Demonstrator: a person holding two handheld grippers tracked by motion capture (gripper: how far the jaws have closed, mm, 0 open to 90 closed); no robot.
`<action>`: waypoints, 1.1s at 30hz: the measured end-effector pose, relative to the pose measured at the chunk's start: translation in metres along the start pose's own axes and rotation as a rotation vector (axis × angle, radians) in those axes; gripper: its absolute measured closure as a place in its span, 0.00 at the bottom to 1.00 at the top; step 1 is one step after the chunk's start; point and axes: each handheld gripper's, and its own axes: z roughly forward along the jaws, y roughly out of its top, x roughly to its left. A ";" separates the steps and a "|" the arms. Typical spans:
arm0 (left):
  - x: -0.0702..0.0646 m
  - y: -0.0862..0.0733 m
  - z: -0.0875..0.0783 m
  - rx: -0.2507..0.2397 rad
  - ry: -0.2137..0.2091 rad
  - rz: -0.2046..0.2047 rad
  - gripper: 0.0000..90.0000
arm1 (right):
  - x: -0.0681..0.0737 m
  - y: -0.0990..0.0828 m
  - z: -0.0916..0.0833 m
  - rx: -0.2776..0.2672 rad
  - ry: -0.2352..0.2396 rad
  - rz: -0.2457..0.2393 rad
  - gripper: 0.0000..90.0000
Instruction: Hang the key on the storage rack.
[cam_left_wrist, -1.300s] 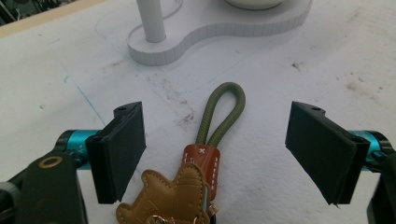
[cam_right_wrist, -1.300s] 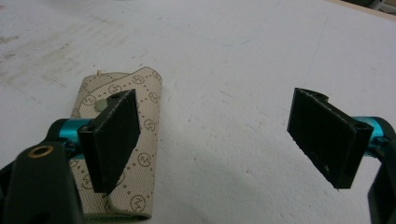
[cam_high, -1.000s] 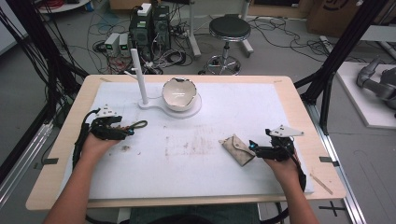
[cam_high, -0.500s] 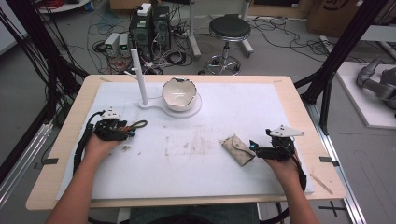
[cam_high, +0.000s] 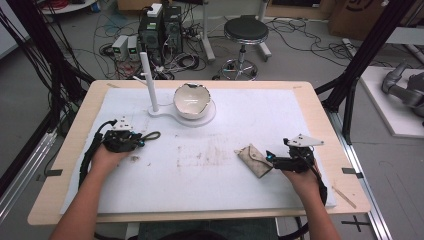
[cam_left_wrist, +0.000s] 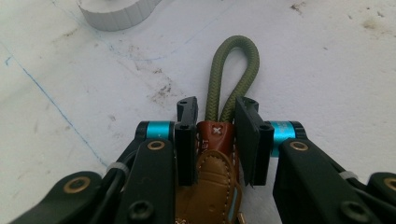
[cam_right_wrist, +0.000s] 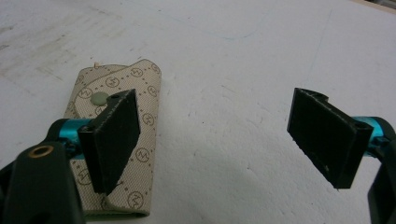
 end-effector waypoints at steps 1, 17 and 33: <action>0.000 0.000 0.000 0.002 0.001 -0.002 0.78 | 0.000 0.000 0.000 0.000 0.002 0.001 0.19; 0.001 0.026 -0.057 -0.305 0.092 -0.079 0.79 | 0.001 0.002 0.002 -0.004 0.005 -0.006 0.19; -0.001 0.075 -0.084 -0.421 0.148 -0.075 0.79 | 0.000 0.005 0.005 -0.008 0.002 0.006 0.19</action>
